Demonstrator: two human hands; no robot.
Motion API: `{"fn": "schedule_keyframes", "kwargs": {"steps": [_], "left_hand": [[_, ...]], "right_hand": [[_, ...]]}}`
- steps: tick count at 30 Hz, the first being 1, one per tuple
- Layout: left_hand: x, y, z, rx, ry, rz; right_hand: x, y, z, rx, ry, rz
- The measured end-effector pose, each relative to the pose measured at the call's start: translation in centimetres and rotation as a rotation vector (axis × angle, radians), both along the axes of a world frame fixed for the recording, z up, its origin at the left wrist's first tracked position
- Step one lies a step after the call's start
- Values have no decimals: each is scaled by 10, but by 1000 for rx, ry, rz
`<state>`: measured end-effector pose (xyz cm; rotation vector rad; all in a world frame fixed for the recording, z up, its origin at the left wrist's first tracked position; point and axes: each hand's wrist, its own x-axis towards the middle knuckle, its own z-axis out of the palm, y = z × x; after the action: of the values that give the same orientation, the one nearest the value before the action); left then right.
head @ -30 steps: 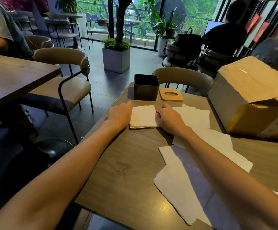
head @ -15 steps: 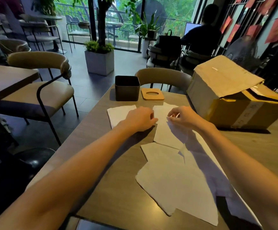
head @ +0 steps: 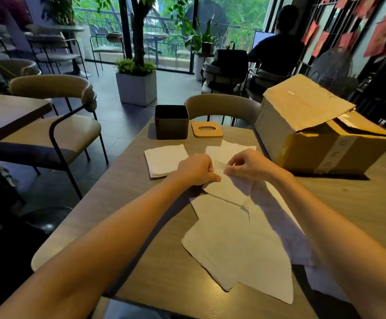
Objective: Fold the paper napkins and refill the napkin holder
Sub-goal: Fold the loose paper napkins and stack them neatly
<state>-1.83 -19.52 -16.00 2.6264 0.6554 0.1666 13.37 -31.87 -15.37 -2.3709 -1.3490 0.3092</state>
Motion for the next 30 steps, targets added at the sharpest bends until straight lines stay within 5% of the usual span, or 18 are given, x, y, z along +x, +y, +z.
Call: {"fn": "schedule_keyframes", "kwargs": {"steps": [15,22,30], "left_hand": [[-53,46,32,-532,-330,121],[-67,94,26,-373,-491,420],[-72,118,-11,48,-331,496]], "right_hand": [[-23,34,36,418,286,-6],[-55,95,20,364,282,-2],[-82,127,-13,305,174,-111]]}}
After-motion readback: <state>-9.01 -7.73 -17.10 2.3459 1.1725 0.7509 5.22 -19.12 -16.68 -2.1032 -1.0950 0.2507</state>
